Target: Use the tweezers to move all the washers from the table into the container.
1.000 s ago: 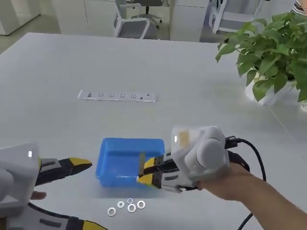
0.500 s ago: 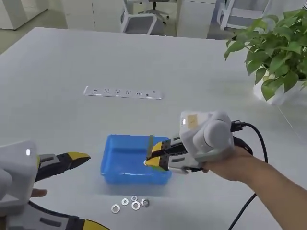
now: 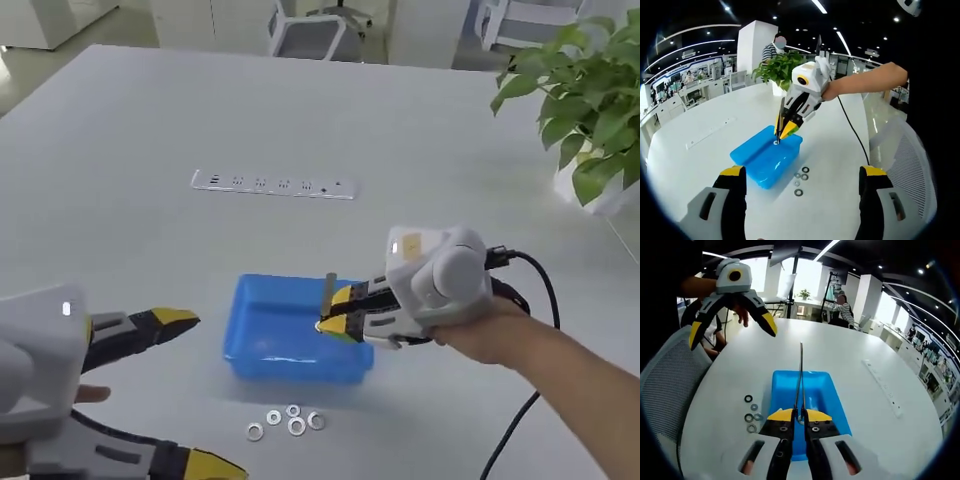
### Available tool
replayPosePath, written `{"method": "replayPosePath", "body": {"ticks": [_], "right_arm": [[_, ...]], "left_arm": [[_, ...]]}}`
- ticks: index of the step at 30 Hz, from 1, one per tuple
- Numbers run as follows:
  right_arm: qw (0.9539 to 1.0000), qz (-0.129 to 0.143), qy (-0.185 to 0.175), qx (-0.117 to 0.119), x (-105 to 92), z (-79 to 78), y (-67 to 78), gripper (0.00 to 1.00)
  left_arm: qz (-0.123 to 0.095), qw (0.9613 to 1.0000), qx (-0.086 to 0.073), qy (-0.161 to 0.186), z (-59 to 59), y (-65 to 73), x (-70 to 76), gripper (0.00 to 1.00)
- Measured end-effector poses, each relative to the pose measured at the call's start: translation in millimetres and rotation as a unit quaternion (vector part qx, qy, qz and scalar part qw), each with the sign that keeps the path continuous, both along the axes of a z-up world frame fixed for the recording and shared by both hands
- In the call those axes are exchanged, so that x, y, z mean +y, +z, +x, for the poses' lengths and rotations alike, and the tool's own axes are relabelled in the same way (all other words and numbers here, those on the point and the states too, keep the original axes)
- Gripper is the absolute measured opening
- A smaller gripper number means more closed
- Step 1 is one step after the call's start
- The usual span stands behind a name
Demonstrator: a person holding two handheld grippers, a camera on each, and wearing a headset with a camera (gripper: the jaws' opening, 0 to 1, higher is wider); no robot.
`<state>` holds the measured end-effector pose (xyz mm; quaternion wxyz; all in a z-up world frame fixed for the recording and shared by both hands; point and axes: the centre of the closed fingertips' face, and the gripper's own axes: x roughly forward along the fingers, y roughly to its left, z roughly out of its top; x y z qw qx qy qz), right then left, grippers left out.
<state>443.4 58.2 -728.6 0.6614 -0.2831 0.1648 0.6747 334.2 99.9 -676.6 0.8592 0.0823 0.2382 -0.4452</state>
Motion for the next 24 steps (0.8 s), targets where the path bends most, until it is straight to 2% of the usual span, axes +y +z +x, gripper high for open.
{"method": "replayPosePath", "body": {"ticks": [14,24], "right_arm": [[0.9998,-0.012,0.012,0.013,5.8,7.3,-23.5,0.08],[0.9994,-0.016,0.016,0.025,7.1,10.7,-34.8,0.08]], "left_arm": [[-0.004,1.0,-0.001,0.002,11.2,-0.4,1.7,0.96],[0.015,0.9997,-0.011,-0.017,33.5,-2.6,-1.1,0.79]]}}
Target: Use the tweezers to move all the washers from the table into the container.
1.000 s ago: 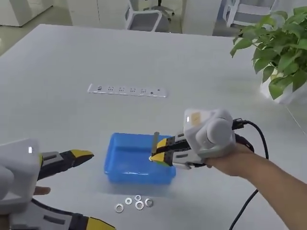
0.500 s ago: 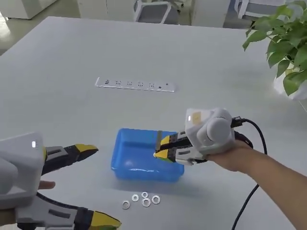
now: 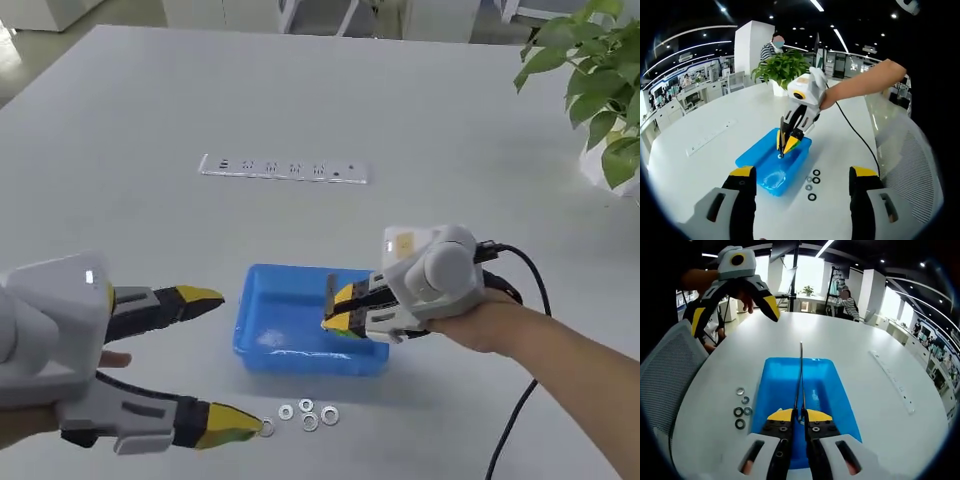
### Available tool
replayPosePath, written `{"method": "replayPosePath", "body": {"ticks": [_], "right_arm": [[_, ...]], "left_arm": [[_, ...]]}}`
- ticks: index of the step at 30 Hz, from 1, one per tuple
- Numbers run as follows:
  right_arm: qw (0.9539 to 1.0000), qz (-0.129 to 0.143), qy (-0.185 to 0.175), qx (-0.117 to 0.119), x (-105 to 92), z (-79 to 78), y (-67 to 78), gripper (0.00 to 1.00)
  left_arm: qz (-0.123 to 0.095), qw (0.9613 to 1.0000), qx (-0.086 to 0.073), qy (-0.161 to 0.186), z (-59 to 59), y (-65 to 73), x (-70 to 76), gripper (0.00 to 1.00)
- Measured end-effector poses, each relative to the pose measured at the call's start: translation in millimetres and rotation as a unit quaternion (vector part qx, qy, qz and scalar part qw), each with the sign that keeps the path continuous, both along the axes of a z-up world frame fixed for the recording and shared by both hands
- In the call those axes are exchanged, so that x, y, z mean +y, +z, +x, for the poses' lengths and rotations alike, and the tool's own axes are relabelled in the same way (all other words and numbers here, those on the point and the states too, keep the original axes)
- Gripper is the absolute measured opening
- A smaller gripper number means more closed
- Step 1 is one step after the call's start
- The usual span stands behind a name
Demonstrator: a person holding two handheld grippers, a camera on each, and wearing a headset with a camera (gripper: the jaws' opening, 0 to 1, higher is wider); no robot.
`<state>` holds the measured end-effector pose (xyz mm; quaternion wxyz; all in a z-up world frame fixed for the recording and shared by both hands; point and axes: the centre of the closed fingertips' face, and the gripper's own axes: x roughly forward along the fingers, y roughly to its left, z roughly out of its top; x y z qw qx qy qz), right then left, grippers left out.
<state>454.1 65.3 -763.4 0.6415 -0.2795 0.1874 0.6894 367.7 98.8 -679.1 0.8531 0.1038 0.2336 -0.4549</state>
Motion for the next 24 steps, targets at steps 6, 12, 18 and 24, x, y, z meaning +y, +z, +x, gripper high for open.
{"method": "replayPosePath", "body": {"ticks": [6,12,18,24], "right_arm": [[1.0,-0.002,0.001,0.006,-0.5,0.5,-4.6,0.08],[0.9999,-0.009,0.005,0.006,-3.4,-2.3,-8.8,0.08],[0.9999,-0.013,0.007,0.006,-5.7,-3.9,-11.9,0.08],[0.9999,-0.011,0.007,0.006,-6.0,-3.8,-11.9,0.08]], "left_arm": [[0.004,0.9997,-0.007,-0.021,12.8,0.8,-8.5,0.61],[0.022,0.9988,-0.02,-0.039,28.9,-2.1,-18.5,0.41],[0.038,0.9973,-0.039,-0.049,51.8,-3.3,-29.9,0.29],[0.047,0.9959,-0.045,-0.062,68.3,-7.5,-37.9,0.27]]}}
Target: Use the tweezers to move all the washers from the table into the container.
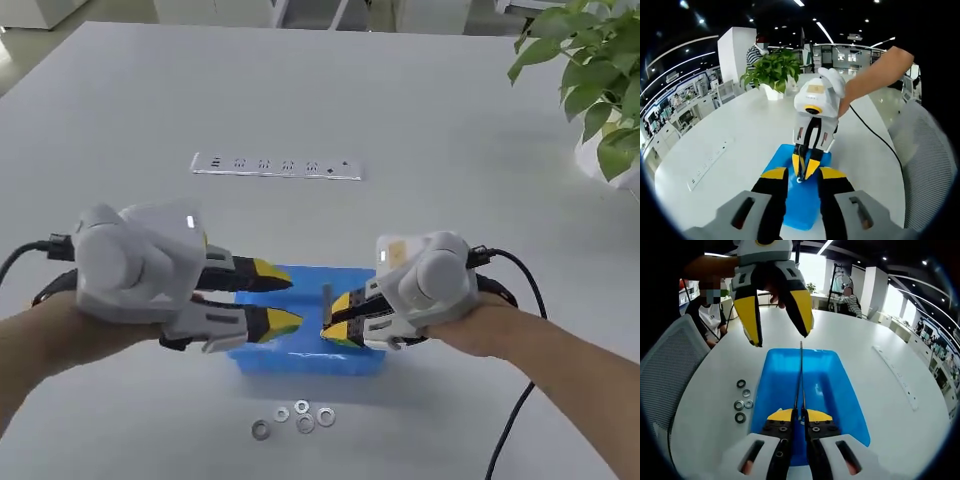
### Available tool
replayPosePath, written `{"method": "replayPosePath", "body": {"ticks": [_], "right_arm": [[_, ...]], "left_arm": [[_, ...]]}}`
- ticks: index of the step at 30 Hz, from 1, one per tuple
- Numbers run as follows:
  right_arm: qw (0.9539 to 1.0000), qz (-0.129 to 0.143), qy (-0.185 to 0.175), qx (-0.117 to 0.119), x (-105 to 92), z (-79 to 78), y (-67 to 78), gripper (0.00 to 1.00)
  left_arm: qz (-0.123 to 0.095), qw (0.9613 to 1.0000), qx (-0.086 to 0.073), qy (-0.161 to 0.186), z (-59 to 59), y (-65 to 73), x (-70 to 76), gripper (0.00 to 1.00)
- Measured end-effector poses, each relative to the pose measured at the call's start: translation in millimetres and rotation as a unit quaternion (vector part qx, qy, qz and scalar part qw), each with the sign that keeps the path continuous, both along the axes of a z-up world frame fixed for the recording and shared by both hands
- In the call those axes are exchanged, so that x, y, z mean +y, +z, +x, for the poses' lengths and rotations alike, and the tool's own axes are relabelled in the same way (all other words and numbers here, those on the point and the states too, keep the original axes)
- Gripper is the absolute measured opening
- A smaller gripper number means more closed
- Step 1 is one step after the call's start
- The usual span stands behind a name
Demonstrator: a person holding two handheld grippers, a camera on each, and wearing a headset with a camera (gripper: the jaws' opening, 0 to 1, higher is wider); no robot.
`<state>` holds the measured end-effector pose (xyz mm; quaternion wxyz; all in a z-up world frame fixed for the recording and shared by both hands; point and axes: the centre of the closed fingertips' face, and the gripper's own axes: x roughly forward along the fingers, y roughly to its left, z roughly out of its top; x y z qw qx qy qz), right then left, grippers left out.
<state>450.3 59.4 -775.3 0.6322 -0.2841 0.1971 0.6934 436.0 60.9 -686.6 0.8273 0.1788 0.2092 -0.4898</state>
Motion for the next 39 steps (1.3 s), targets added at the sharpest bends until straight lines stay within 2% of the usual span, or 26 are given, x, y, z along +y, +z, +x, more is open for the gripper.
{"method": "replayPosePath", "body": {"ticks": [7,23,29,39], "right_arm": [[1.0,0.0,-0.001,0.0,-1.1,-1.0,-0.3,0.08],[1.0,0.0,0.002,-0.002,-1.6,-0.7,0.3,0.08],[1.0,0.0,0.0,-0.002,-2.8,-0.2,-0.3,0.08],[1.0,-0.004,-0.002,-0.006,-3.9,0.6,-0.8,0.11]], "left_arm": [[0.009,0.9997,0.002,-0.02,9.4,-7.9,-7.0,0.25],[0.01,0.9977,0.0,-0.067,18.3,-8.6,-25.9,0.12],[0.012,0.9962,0.002,-0.086,14.0,-9.4,-31.4,0.07],[0.013,0.9959,-0.003,-0.09,11.9,-8.5,-35.1,0.06]]}}
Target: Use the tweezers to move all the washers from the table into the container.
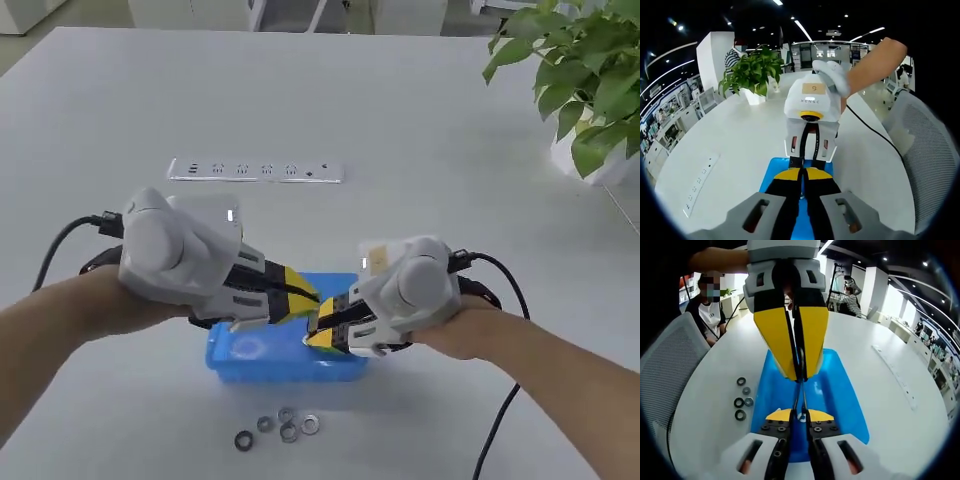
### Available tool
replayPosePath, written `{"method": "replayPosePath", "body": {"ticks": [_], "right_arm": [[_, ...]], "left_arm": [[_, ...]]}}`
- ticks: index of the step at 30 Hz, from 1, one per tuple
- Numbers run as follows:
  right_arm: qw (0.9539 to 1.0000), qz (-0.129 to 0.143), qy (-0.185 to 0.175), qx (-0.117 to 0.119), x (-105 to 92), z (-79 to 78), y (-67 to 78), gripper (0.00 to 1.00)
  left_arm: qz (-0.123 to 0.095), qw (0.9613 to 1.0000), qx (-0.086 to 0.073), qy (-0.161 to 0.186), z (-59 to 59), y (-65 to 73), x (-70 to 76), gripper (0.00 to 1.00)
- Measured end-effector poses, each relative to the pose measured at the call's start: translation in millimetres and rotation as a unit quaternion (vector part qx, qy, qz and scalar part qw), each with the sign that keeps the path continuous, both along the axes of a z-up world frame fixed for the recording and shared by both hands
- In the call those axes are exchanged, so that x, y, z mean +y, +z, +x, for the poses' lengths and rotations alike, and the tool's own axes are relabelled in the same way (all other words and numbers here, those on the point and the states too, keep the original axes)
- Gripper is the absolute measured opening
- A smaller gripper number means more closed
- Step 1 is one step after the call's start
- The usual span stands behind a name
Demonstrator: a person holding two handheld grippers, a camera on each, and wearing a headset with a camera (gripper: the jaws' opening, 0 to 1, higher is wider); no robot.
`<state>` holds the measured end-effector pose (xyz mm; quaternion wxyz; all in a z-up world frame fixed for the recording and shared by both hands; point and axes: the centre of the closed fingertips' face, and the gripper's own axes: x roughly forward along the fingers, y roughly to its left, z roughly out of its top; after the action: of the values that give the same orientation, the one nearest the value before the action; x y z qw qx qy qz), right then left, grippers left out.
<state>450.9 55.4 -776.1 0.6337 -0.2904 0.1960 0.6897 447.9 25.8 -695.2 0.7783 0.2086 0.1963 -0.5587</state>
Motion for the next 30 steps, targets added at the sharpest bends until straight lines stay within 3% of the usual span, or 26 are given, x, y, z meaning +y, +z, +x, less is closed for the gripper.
{"method": "replayPosePath", "body": {"ticks": [17,30], "right_arm": [[0.9996,0.008,-0.025,-0.002,-9.3,1.3,13.5,0.2],[0.996,0.02,-0.087,-0.003,-34.6,1.1,34.2,0.33]], "left_arm": [[-0.002,1.0,0.001,0.006,1.6,0.5,0.4,0.05],[-0.002,1.0,-0.004,0.006,0.2,1.2,0.4,0.05]]}}
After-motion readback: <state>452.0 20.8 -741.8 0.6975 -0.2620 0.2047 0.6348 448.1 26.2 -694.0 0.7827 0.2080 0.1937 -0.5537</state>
